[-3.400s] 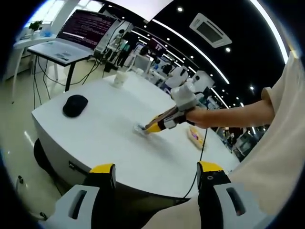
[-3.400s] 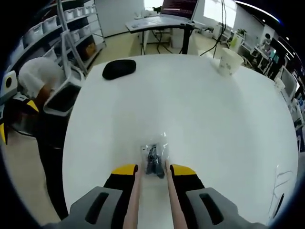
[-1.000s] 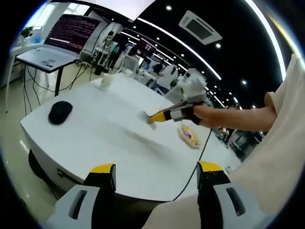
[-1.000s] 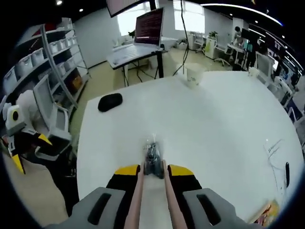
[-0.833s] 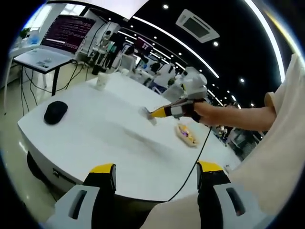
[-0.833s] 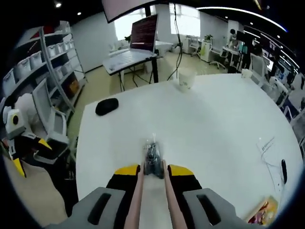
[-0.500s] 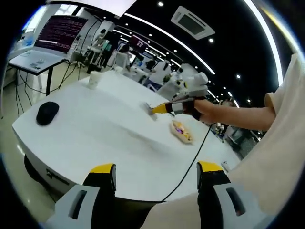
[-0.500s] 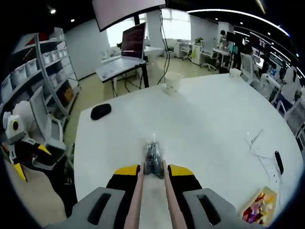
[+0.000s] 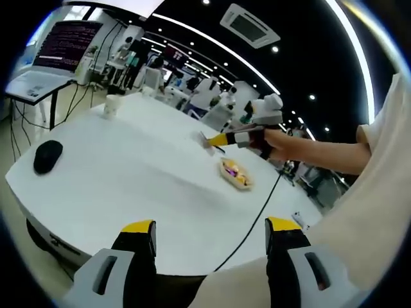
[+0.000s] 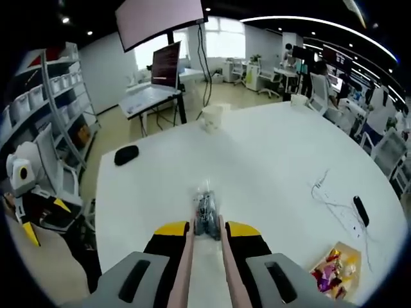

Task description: Place the target food into the container with the food tongs after gripping and lifting it, then release it inside without dropping or visibly crushing the food.

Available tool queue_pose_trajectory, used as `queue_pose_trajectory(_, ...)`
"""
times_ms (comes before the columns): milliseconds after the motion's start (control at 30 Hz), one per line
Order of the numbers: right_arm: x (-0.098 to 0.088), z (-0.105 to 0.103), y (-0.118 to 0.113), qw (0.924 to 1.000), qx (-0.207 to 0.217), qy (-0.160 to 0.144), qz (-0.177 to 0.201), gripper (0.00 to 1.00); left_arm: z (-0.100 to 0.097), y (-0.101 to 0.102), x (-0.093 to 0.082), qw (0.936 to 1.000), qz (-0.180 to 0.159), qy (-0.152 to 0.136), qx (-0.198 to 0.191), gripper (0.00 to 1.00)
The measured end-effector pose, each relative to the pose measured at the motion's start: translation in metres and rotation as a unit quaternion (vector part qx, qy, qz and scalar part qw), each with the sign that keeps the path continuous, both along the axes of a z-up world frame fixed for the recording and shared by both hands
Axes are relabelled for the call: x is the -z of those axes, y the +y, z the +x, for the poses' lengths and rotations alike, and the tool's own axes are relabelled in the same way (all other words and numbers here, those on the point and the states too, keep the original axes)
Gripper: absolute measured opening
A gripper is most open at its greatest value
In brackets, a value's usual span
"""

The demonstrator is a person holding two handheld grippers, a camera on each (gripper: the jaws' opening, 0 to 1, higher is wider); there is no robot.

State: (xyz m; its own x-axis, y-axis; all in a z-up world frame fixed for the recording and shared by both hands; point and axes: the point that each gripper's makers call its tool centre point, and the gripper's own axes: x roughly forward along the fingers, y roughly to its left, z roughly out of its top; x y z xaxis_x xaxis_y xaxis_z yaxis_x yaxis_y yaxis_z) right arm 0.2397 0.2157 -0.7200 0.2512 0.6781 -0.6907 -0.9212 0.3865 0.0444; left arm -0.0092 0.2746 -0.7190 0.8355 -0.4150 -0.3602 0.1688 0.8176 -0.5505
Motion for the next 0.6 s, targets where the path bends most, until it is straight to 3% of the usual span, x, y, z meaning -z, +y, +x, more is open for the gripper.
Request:
queue_pose_trajectory(167, -0.006, 0.012, -0.024, 0.9997, 0.023, -0.005, 0.003, 0.21, 0.007, -0.012, 0.001, 0.9998, -0.001, -0.003, 0.018, 0.69)
queue_pose_trajectory(467, -0.018, 0.015, -0.045, 0.9989, 0.045, -0.014, 0.007, 0.21, 0.009, -0.02, 0.001, 0.9995, -0.002, -0.003, 0.03, 0.69)
queue_pose_trajectory(500, -0.021, 0.025, -0.057, 0.9981, 0.058, -0.018, 0.012, 0.21, 0.008, -0.024, 0.001, 0.9993, 0.0, 0.0, 0.037, 0.69)
queue_pose_trajectory(600, -0.025, 0.031, -0.067, 0.9969, 0.075, -0.017, 0.019, 0.21, 0.009, -0.028, 0.001, 0.9991, -0.001, -0.001, 0.043, 0.68)
